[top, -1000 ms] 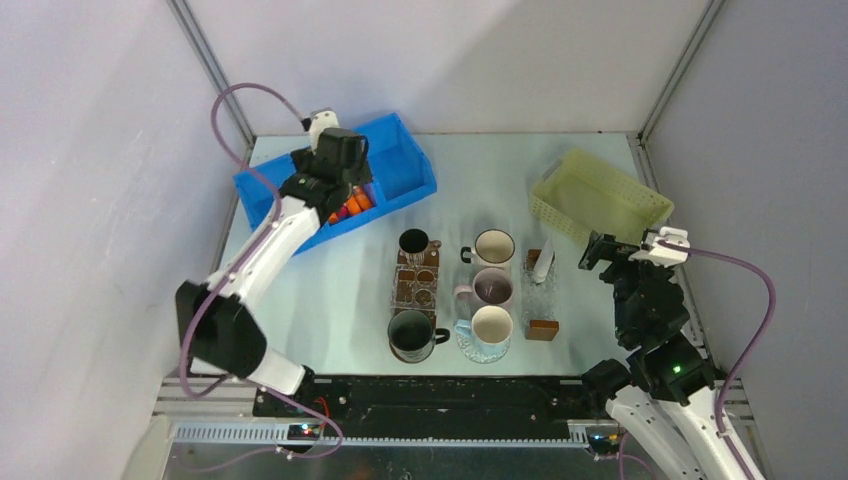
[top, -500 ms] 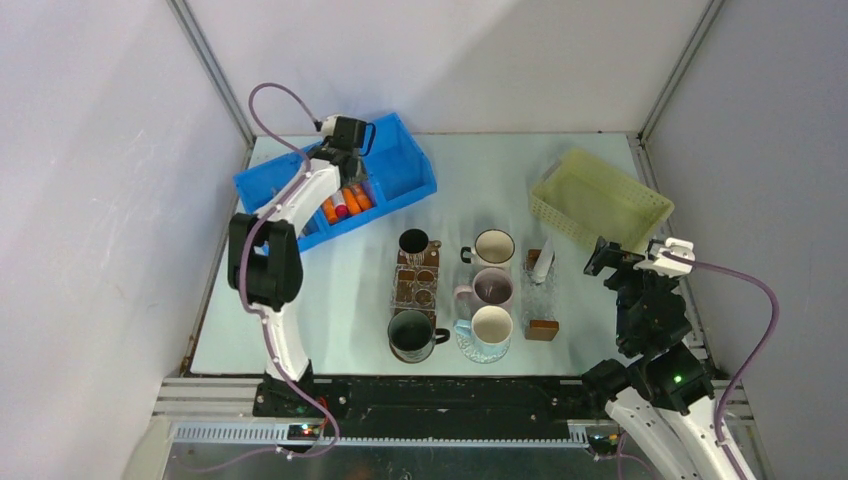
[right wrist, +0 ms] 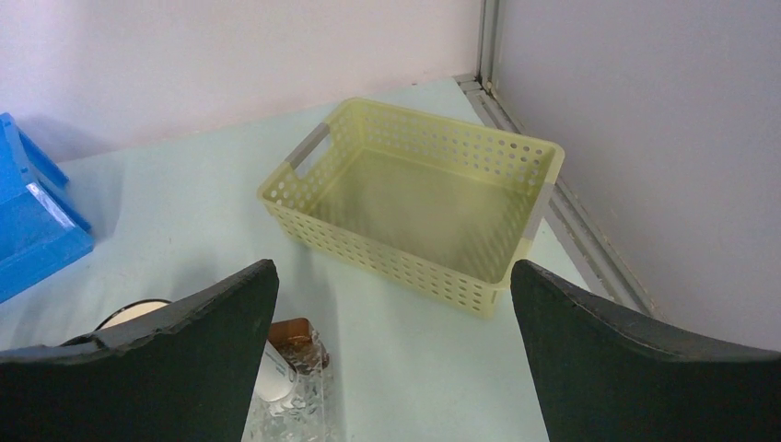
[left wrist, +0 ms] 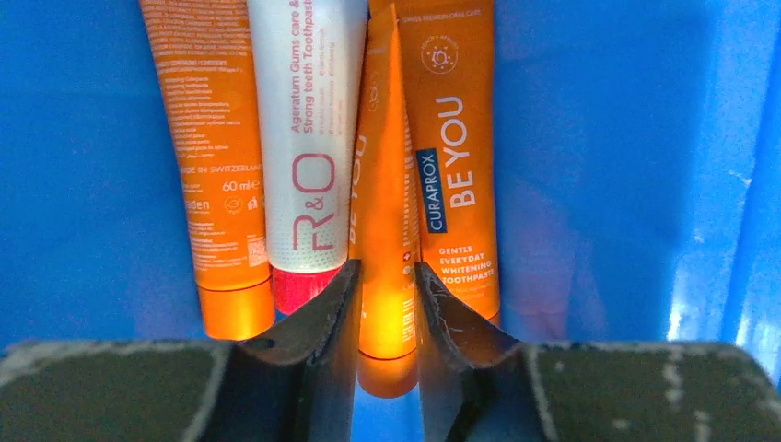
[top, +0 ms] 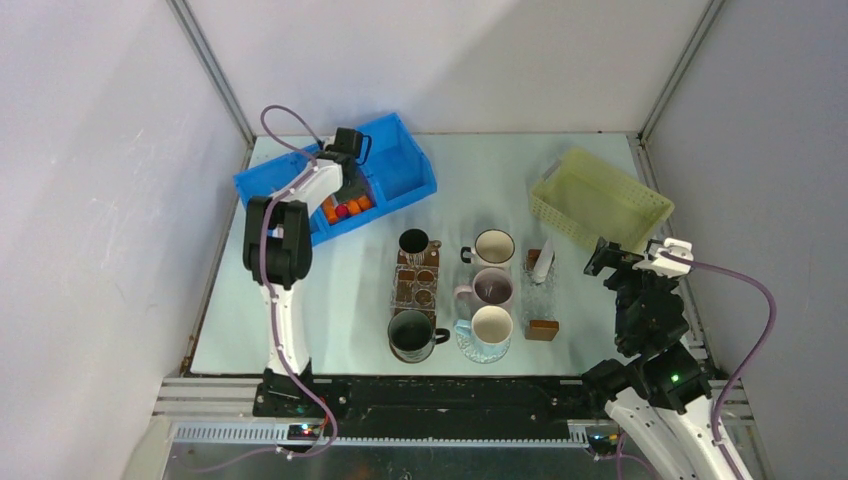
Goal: Prepare toiletry sets of a toothbrush and toothpaste on the tray
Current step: Pick up the toothpaste from the storage box, then place the toothpaste in the toothpaste holder.
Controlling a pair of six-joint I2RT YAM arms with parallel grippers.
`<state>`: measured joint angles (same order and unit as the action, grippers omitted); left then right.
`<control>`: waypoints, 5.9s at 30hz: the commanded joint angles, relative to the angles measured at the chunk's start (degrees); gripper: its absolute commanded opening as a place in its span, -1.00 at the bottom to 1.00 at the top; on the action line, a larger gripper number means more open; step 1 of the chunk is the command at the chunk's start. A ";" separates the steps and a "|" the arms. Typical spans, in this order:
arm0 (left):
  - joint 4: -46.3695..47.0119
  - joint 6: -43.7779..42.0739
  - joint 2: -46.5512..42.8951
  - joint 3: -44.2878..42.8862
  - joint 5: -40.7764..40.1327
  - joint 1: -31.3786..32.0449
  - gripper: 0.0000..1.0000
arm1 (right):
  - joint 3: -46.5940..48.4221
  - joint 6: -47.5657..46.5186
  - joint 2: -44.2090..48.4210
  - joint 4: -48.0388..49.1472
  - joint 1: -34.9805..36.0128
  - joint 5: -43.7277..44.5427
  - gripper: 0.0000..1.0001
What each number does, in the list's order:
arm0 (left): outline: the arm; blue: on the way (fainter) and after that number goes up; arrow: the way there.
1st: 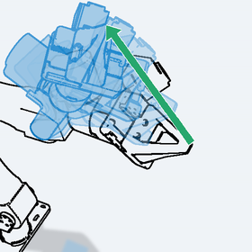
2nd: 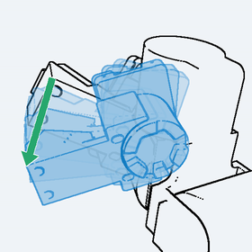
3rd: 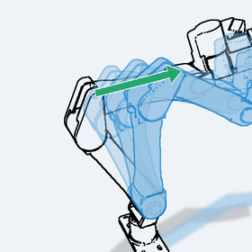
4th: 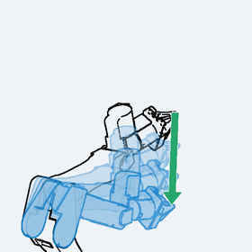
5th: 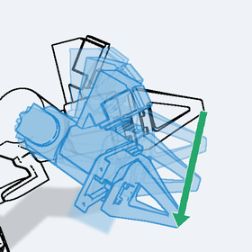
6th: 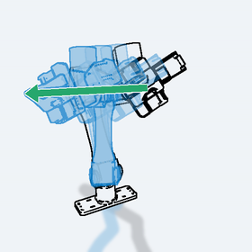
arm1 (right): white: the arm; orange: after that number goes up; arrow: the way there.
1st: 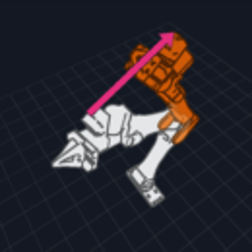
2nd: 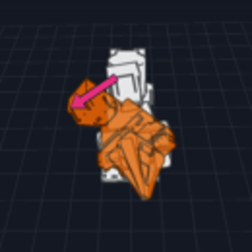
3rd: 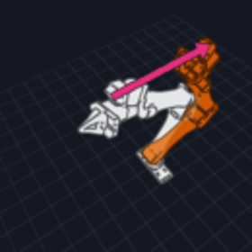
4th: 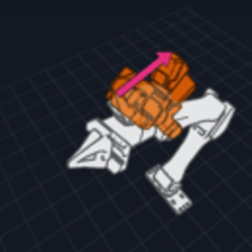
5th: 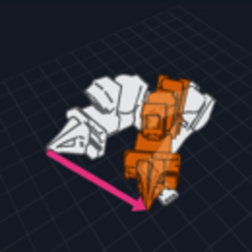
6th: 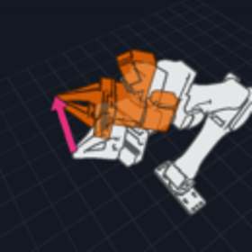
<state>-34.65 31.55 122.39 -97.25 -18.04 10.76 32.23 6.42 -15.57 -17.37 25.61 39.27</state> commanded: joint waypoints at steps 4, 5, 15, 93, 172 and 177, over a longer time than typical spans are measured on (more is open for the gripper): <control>-1.42 2.51 2.84 -2.20 3.07 -0.77 -0.32 | -0.56 -0.51 -0.44 2.56 -0.54 -0.42 0.99; -1.68 2.76 3.02 -2.05 3.08 -1.06 -0.27 | -0.62 -0.48 -0.38 2.63 -0.55 -0.42 0.99; -2.54 3.37 3.54 -1.38 4.77 -2.39 -0.03 | -1.32 -0.75 -0.12 3.41 -0.65 -1.17 0.99; 37.29 -33.13 -59.14 32.50 70.78 30.63 -0.97 | 27.14 -1.47 -18.69 11.36 -0.87 -88.72 0.99; 17.70 -11.78 -62.85 35.26 -5.48 27.93 0.99 | 16.02 2.48 -17.36 -9.68 1.07 -31.43 -1.00; 16.76 -10.29 -63.93 36.32 -6.51 26.05 0.99 | 11.81 3.16 -16.20 -7.04 1.26 -28.60 -1.00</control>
<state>-17.80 17.58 60.80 -61.34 -21.96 38.02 45.56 8.16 -32.80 -30.52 26.48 6.11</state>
